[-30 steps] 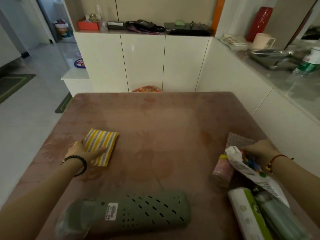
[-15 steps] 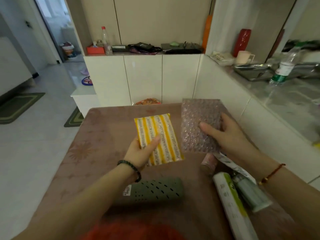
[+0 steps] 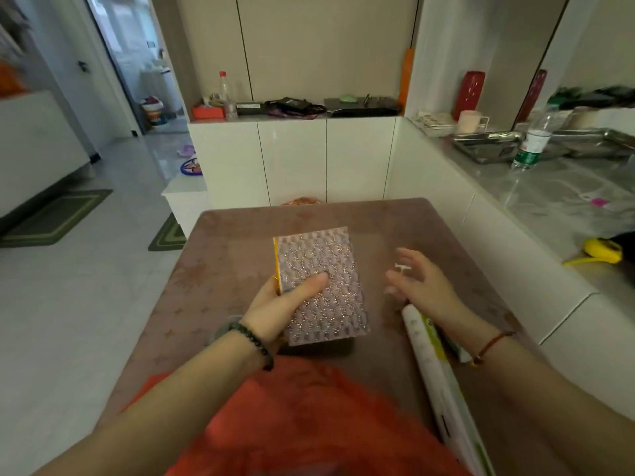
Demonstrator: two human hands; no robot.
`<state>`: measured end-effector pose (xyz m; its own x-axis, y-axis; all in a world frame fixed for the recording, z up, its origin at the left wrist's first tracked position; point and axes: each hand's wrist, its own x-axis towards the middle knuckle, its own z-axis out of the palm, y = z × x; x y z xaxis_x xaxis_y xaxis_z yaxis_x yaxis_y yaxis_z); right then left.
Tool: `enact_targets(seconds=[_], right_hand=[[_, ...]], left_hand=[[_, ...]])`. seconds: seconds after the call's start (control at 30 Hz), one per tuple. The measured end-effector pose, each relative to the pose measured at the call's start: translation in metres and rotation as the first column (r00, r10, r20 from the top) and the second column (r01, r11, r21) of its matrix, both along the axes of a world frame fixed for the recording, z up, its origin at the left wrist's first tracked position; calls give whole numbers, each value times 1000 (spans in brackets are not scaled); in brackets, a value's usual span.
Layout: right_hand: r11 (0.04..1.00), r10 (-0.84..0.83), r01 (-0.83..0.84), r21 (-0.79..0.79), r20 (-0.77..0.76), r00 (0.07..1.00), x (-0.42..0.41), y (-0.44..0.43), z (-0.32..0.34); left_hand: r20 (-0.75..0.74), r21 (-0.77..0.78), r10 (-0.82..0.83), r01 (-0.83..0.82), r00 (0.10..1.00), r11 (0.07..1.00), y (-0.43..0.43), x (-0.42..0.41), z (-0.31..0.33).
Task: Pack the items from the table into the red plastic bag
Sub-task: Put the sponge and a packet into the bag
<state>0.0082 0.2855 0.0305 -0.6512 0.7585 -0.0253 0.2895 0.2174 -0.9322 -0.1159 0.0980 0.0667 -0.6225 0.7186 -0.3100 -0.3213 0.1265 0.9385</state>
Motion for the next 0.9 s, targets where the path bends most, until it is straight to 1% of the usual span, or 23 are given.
enact_targets(seconds=[0.03, 0.07, 0.1, 0.13, 0.17, 0.2, 0.23, 0.3, 0.37, 0.43, 0.5, 0.6, 0.67, 0.7, 0.73, 0.77, 0.8, 0.83, 0.87, 0.9], right_hand=[[982, -98, 78, 170, 117, 988, 4, 18, -11], [954, -159, 85, 289, 243, 957, 7, 37, -23], [930, -190, 44, 364, 377, 906, 10, 55, -37], [921, -202, -16, 390, 511, 836, 11, 71, -52], [921, -205, -60, 385, 609, 766, 12, 83, -67], [924, -213, -70, 376, 658, 723, 10, 92, -80], [919, -238, -47, 391, 645, 727, 8, 96, -89], [875, -330, 48, 481, 521, 788, 4, 95, -93], [837, -375, 101, 538, 430, 821, 3, 97, -88], [821, -369, 92, 564, 399, 839, 8, 99, -75], [804, -339, 87, 588, 335, 879, 15, 97, -56], [787, -291, 145, 599, 154, 944, 26, 73, -11], [820, -239, 208, 533, -10, 971, 34, 47, 21], [867, -216, 243, 435, -111, 970, 40, 31, 36], [922, -194, 251, 295, -210, 958, 46, 12, 52], [966, -169, 216, 140, -286, 943, 53, -9, 67], [990, -131, 139, 0, -333, 934, 60, -33, 81], [989, -93, 45, -138, -364, 927, 65, -56, 92], [965, -62, -42, -259, -383, 922, 68, -80, 100], [934, -28, -114, -340, -386, 922, 71, -102, 106]], left_hand=[[-16, -11, 6, -6, 1000, 1000, -11, -2, 3], [-17, -21, 20, -20, 1000, 1000, -21, -4, 2], [-8, -19, 34, -34, 999, 999, -31, -5, 2], [4, -15, 48, -48, 999, 999, -39, -5, 0], [9, -15, 56, -56, 998, 998, -47, -5, -1], [7, -23, 61, -61, 998, 998, -54, -4, -4], [6, -35, 71, -70, 997, 997, -60, -3, -6], [12, -56, 99, -98, 995, 994, -68, -4, -12], [18, -56, 138, -136, 990, 989, -73, -5, -16], [-1, -57, 150, -150, 989, 987, -77, -3, -17], [-28, -60, 142, -143, 990, 988, -82, -1, -16], [-43, -55, 143, -145, 989, 988, -88, 1, -12], [-46, -45, 166, -168, 985, 985, -90, 6, -7], [-45, -32, 174, -175, 984, 984, -91, 10, -4], [-44, -24, 170, -172, 984, 985, -92, 13, 0], [-45, -18, 158, -159, 986, 987, -93, 16, 4], [-41, -10, 141, -142, 989, 990, -95, 20, 7], [-29, -3, 120, -120, 992, 993, -98, 24, 10], [-15, 9, 99, -99, 995, 995, -102, 28, 12], [-9, 25, 81, -81, 997, 996, -107, 34, 16]])
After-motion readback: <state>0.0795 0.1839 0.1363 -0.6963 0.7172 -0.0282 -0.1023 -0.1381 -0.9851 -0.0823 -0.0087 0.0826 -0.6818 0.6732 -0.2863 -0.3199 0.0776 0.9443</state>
